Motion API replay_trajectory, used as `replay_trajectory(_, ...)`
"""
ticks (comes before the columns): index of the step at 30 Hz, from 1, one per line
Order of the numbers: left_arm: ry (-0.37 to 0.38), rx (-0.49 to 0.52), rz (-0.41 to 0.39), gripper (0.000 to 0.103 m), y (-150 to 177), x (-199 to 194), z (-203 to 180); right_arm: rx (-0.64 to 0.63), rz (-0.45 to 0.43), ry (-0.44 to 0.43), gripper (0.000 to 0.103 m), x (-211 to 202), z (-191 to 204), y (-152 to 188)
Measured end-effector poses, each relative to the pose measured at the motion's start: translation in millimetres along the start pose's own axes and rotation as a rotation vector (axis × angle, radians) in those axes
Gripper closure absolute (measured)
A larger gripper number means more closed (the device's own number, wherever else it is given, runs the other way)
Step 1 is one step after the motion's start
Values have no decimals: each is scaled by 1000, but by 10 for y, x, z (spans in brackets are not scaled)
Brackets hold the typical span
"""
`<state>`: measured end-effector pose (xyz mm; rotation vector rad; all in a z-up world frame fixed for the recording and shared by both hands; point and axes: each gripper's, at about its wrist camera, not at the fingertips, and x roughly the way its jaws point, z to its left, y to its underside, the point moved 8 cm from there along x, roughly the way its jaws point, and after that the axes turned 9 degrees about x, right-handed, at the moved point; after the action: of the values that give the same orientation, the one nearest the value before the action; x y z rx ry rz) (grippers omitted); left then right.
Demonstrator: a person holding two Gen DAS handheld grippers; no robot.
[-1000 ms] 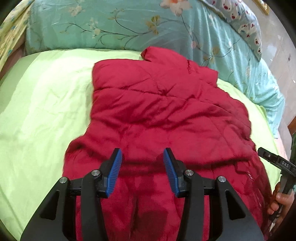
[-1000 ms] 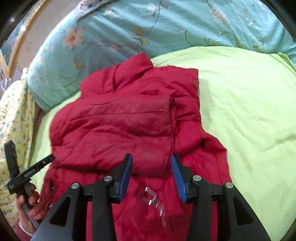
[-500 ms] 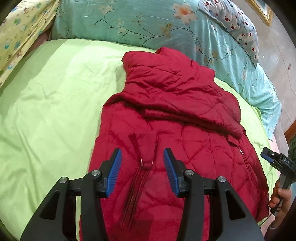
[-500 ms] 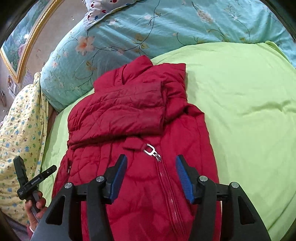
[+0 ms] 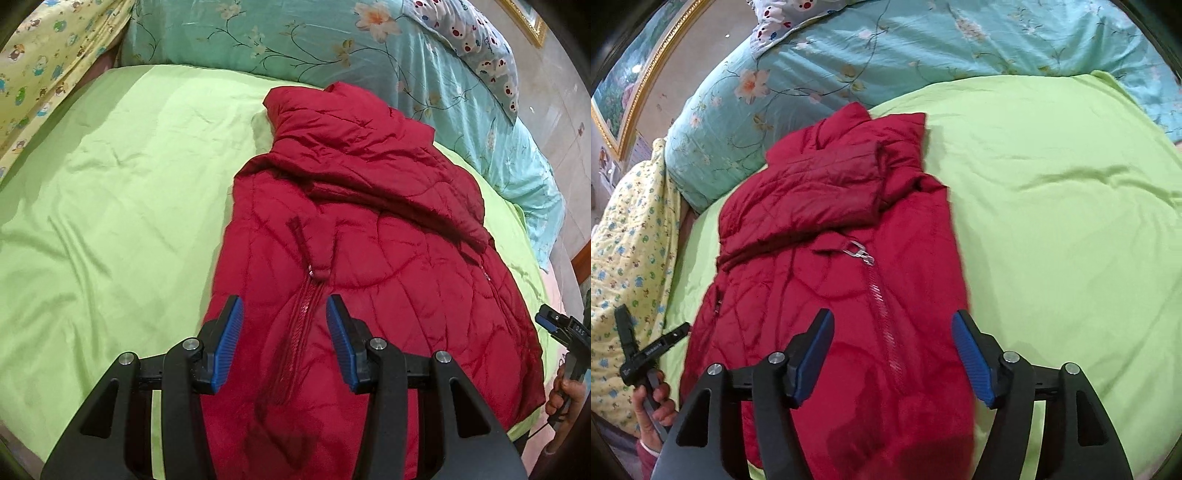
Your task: Fold large clothes
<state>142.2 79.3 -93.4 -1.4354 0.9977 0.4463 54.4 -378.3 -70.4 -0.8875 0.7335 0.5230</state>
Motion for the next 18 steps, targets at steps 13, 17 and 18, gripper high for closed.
replay_trajectory(13,-67,52,61,44,420,-188,257,-56,132,79,28,103,-198,520)
replay_trajectory(17,-71,49,73,43,518,-223,336,-90,181,70,28,106,-205,684)
replay_trajectory(18,-61,43,77,43,546,-227,354,-99,193,64,30,92,-206,719)
